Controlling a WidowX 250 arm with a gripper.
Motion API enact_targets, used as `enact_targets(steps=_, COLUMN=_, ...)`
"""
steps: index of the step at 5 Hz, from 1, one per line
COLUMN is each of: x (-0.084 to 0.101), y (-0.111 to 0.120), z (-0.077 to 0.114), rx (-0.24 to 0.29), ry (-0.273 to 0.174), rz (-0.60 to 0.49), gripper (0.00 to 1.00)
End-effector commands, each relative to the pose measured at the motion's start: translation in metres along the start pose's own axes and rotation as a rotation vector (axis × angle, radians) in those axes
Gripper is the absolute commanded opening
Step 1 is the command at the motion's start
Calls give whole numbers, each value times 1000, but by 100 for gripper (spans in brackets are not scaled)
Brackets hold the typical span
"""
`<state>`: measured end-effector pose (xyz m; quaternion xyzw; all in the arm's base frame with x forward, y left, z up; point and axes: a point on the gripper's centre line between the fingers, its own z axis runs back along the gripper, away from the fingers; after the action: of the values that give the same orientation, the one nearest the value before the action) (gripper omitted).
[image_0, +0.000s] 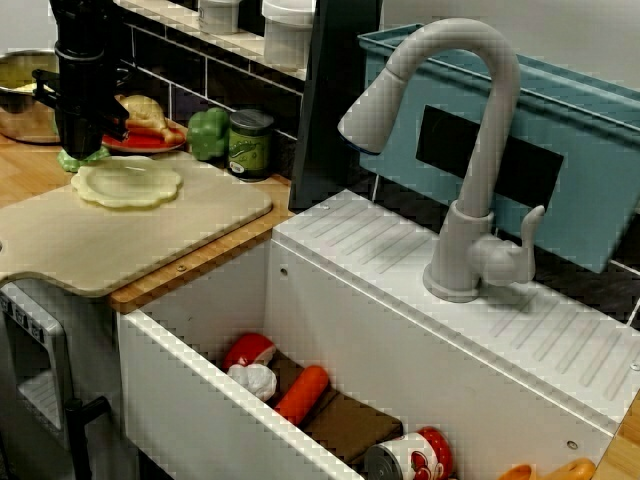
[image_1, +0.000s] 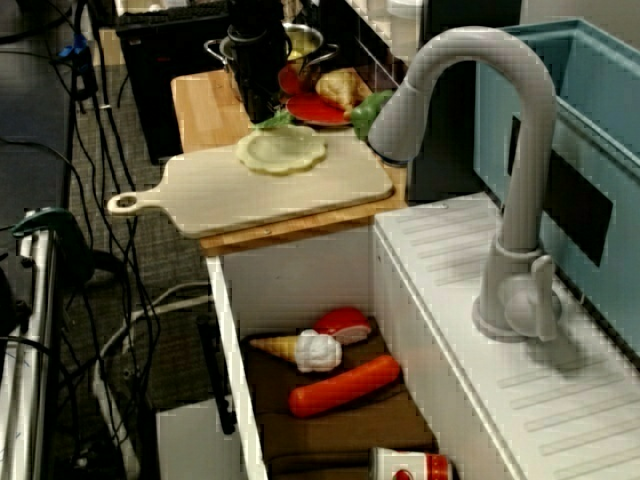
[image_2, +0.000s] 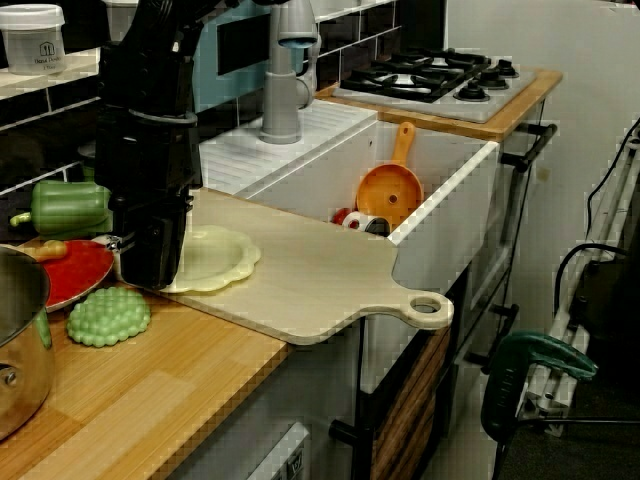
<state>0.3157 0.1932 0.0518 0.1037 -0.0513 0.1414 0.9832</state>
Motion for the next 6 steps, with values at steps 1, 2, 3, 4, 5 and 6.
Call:
enact_targets(steps=1, x=12, y=13, z=16, rx=21, ry=-39, rz=15, gripper=0)
enact_targets(steps=2, x=12, y=14, z=14, rx=26, ry=-37, rz=17, gripper=0)
enact_targets(steps=3, x=12, y=14, z=13, rx=29, ry=-36, rz=16, gripper=0)
enact_targets(steps=4, x=14, y=14, z=10, rx=36, ry=-33, rz=19, gripper=0)
enact_targets(steps=5, x=15, y=14, z=8, rx=39, ry=-31, rz=21, gripper=0)
enact_targets(steps=6, x=15, y=13, z=7, rx=41, ry=-29, rz=18, gripper=0)
